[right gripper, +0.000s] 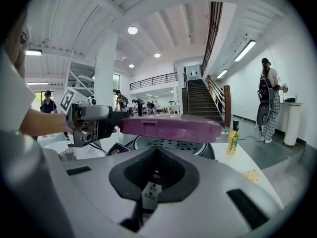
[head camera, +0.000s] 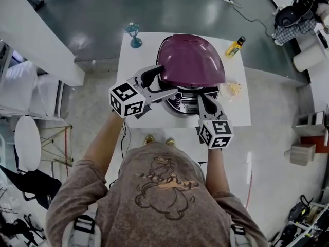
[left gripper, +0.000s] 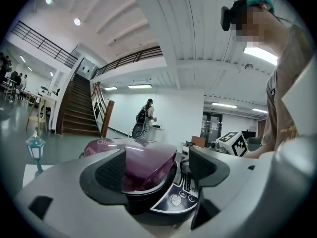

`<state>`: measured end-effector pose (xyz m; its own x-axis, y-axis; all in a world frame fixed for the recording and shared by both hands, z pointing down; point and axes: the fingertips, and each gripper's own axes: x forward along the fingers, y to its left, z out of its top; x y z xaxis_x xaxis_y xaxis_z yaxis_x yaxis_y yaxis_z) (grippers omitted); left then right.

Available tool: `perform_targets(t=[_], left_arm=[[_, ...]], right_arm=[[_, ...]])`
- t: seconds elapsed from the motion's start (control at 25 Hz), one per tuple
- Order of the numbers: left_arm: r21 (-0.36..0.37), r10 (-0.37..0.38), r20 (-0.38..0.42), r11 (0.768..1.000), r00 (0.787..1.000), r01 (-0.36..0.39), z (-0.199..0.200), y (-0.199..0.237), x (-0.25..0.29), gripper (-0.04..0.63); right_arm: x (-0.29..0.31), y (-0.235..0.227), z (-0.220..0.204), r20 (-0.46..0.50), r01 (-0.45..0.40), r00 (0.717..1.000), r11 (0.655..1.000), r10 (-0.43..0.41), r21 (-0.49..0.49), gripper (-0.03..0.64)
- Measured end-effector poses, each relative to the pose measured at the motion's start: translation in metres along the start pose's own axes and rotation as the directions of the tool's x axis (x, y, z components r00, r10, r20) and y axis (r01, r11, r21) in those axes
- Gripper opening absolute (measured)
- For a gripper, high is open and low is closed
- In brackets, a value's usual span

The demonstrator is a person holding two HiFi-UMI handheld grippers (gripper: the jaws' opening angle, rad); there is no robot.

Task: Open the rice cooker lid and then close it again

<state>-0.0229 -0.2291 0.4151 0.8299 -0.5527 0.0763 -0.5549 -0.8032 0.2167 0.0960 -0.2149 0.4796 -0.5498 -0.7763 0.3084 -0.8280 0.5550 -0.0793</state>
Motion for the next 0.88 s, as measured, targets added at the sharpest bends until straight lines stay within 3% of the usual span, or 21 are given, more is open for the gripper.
perform_targets(t=[0.88], left_arm=[[-0.067,0.000,-0.040,0.998,0.999,-0.002,-0.031,0.001,-0.001,0.393]], right_arm=[[0.000,0.001,-0.001,0.001,-0.004,1.000,1.000,0.004,-0.004,0.003]])
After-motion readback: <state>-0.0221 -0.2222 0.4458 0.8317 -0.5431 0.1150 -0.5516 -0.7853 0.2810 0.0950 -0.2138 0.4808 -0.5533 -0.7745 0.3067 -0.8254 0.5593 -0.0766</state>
